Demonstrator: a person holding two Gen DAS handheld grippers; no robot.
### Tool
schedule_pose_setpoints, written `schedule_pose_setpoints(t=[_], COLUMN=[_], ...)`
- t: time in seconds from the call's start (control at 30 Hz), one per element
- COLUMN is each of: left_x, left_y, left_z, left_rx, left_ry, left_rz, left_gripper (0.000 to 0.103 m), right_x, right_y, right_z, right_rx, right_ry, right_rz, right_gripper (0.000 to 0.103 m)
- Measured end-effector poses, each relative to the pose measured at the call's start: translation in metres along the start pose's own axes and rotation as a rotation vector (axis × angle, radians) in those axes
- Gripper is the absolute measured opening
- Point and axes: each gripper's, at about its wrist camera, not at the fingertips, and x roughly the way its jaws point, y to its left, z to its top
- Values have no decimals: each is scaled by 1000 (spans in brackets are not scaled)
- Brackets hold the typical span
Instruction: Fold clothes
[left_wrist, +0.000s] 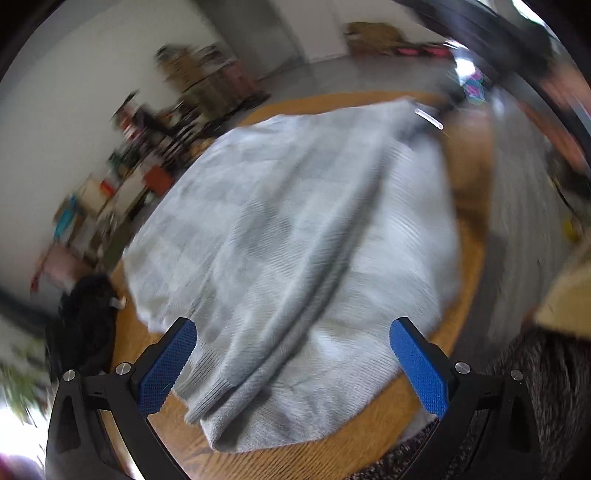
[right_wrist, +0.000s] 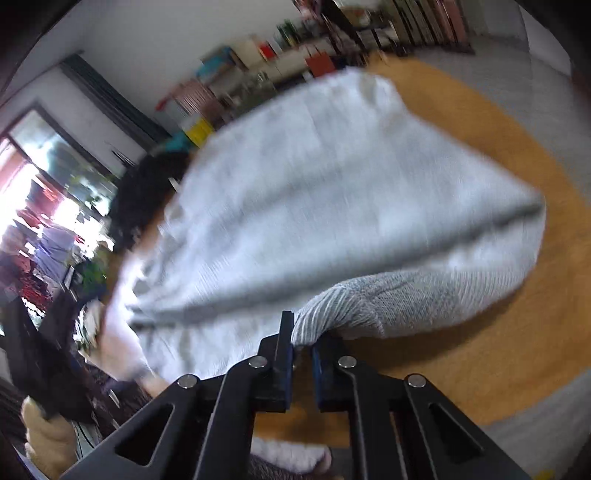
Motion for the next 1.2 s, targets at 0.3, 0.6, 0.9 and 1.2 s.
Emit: schedule_pose_setpoints(t=[0.3, 0.6, 0.9, 1.2], left_x=[24, 53, 23, 26], left_y=[-54, -61, -7, -7], left_z=[29, 32, 32, 37], left_rx=[156, 206, -106, -165], left_ry=[-39, 21, -5, 10], left_rz=[141, 231, 56, 13], left_gripper=[103, 30, 9, 9], right_x=[-3, -9, -18, -10], right_y=[24, 12, 8, -40], right_z=[60, 65, 32, -40], right_rx=[-25, 23, 0, 172], right_ry=[-58, -59, -14, 113], right_rz=[45, 88, 57, 55], right_gripper=[8, 8, 9, 26])
